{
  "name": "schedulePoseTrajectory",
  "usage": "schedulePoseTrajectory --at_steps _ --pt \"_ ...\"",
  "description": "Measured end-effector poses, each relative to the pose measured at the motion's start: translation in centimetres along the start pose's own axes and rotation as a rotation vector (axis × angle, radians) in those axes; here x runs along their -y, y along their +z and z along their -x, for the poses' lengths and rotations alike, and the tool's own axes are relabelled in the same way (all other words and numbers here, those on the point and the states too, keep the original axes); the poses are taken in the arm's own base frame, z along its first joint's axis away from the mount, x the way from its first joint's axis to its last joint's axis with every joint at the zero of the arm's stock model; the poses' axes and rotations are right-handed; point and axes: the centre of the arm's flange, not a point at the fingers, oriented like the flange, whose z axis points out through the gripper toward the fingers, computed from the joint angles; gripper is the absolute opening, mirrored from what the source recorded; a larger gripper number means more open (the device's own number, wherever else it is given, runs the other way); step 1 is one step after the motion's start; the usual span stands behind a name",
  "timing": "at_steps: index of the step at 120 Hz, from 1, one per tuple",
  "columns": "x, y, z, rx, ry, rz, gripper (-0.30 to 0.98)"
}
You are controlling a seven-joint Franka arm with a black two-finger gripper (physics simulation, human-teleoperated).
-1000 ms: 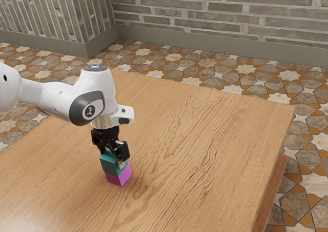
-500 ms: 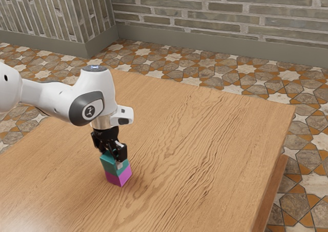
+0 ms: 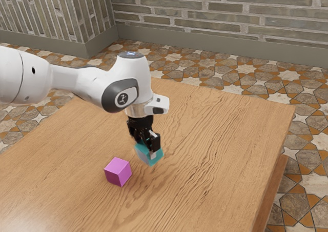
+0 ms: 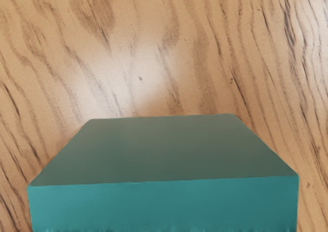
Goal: Pick up the blue block with one arm, and put the blue block on the table with one arm
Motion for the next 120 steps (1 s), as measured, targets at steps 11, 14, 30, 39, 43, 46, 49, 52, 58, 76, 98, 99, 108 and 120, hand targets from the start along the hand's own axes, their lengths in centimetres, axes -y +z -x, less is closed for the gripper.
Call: schedulePoseTrajectory --at_steps 11,14,30,39,43,46,49,52,58,76,98,99,108,120 --pt "-0.3 1.4 -1.0 0.024 0.011 0.007 0.38" --pt "-0.3 1.8 -1.2 0.031 0.013 0.008 0.38" --pt "-0.3 2.9 -2.2 0.046 0.018 0.012 0.37" --pt "-0.2 3.1 -2.4 0.05 0.018 0.011 0.38" --pt "-0.2 3.3 -2.4 0.053 0.019 0.012 0.41" --pt "-0.2 3.3 -2.4 0.054 0.019 0.012 0.44" --pt "-0.2 3.4 -2.4 0.055 0.02 0.012 0.47" --pt "-0.2 3.4 -2.4 0.056 0.02 0.013 0.49" --pt "-0.2 3.3 -2.4 0.055 0.02 0.013 0.53" --pt "-0.5 -3.9 -1.4 -0.039 0.022 -0.026 0.61" --pt "-1.3 -9.6 0.4 -0.086 0.029 -0.058 0.65" --pt "-1.3 -9.7 0.4 -0.085 0.029 -0.058 0.66" --pt "-1.5 -9.7 0.5 -0.077 0.033 -0.057 0.66" --pt "-1.4 -9.6 0.6 -0.066 0.033 -0.056 0.67"
